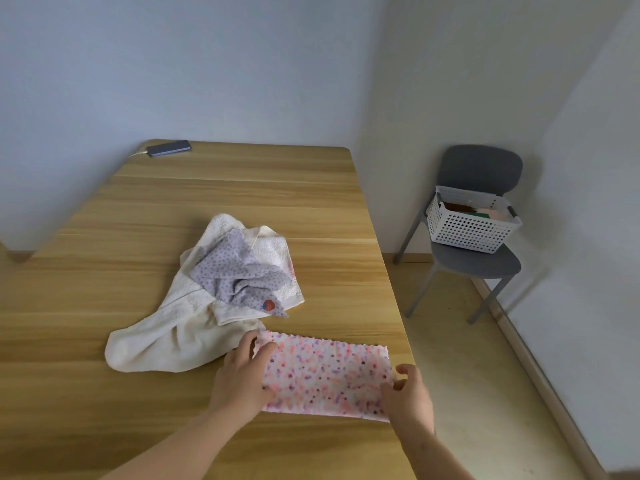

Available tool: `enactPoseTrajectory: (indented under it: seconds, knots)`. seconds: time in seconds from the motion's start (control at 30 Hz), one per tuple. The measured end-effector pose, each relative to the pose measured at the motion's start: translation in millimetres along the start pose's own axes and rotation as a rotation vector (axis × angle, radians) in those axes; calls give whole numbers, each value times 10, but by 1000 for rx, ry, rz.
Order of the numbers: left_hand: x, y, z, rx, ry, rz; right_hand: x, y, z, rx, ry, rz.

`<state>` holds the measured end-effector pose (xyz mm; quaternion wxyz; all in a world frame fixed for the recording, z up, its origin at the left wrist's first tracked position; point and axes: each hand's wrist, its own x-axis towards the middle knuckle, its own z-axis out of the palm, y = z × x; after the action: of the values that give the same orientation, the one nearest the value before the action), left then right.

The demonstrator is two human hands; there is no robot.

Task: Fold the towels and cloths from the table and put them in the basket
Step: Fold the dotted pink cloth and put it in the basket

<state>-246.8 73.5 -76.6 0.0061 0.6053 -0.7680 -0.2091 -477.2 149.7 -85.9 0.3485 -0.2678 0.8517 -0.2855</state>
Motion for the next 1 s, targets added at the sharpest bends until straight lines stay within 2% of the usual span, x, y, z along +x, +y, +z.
enactPoseTrajectory:
  seconds: [0.13,0.27,0.33,0.47,0.53,0.6,0.73,0.77,0.83,1.0]
  knots:
    - [-91,54,59,76,-80,82,-135,-11,9,-219,-38,71]
    - [-194,43,109,121,-137,88,-168,89,13,-263,-103,128]
    - [-247,25,120,150,-158,98,-160,148,1,-227,-115,129]
    - [-319,22,77,156,-204,103,-220,107,-127,-1,-68,107]
    - [-332,34,60,71,-224,65,-201,112,-166,55,-57,107]
    - [-321,42,77,-111,-180,-9,-234,71,-185,93,-43,104]
    - [-307,-15,166,-610,32,-351,-331,-70,-156,188,-14,1]
    - [-313,-48,184,-701,15,-400,-360,-122,-136,214,-25,-37]
    - [-304,-135,254,-780,-99,-392,-430,-260,-77,245,-70,-106]
    - [-314,-255,194,-765,-262,-351,-600,-557,213,257,-194,-266]
